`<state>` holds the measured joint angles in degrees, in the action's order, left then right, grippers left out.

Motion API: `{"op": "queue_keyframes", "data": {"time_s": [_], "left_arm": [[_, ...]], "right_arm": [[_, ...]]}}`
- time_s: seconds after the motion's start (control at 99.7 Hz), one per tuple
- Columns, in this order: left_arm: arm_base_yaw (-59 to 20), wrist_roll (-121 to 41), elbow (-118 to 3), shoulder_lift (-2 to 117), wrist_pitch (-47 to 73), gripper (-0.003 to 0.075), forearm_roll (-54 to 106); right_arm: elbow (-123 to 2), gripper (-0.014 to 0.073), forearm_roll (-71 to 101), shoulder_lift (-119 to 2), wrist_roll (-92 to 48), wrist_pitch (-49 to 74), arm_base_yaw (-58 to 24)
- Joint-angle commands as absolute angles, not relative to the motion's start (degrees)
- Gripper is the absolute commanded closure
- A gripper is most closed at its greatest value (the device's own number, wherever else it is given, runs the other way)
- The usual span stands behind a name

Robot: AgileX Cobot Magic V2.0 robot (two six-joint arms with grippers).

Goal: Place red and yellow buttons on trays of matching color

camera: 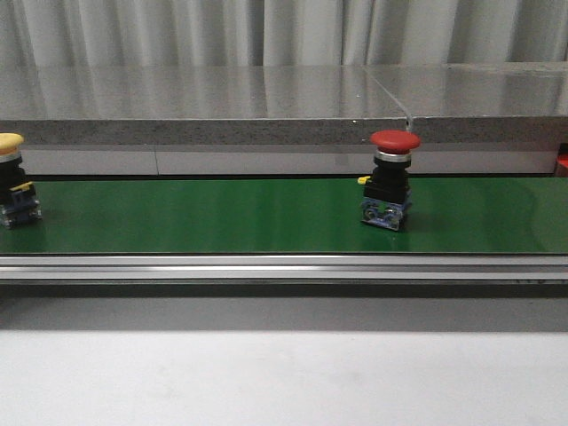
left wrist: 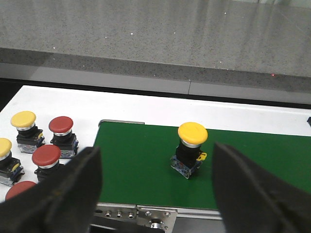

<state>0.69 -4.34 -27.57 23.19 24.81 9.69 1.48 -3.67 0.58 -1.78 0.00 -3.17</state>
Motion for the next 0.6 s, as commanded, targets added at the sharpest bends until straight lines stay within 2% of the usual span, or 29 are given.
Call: {"op": "queue_keyframes", "data": {"time_s": [0.0,0.1,0.331,0.592], "left_arm": [[0.79,-3.75,-28.94,21.77,22.49,0.0536,10.40],[0.79,-3.75,-28.94,21.55,22.77,0.0742,10.40],[0.79,-3.75,-28.94,21.55,22.77,0.0739,10.40],[0.79,-3.75,-28.94,21.55,22.77,0.0739,10.40]], "right_arm": [[0.95,0.0662,-4.10,1.50,-1.93,-6.63,-3.26],[0.60,0.0662,-4.05,1.50,-1.93,-6.89,-3.26],[-7.99,0.0662,-2.22,0.00,-1.93,1.27,-3.26],[-27.41,0.0662,0.90,-15.24,-1.93,26.38,-3.26]]}}
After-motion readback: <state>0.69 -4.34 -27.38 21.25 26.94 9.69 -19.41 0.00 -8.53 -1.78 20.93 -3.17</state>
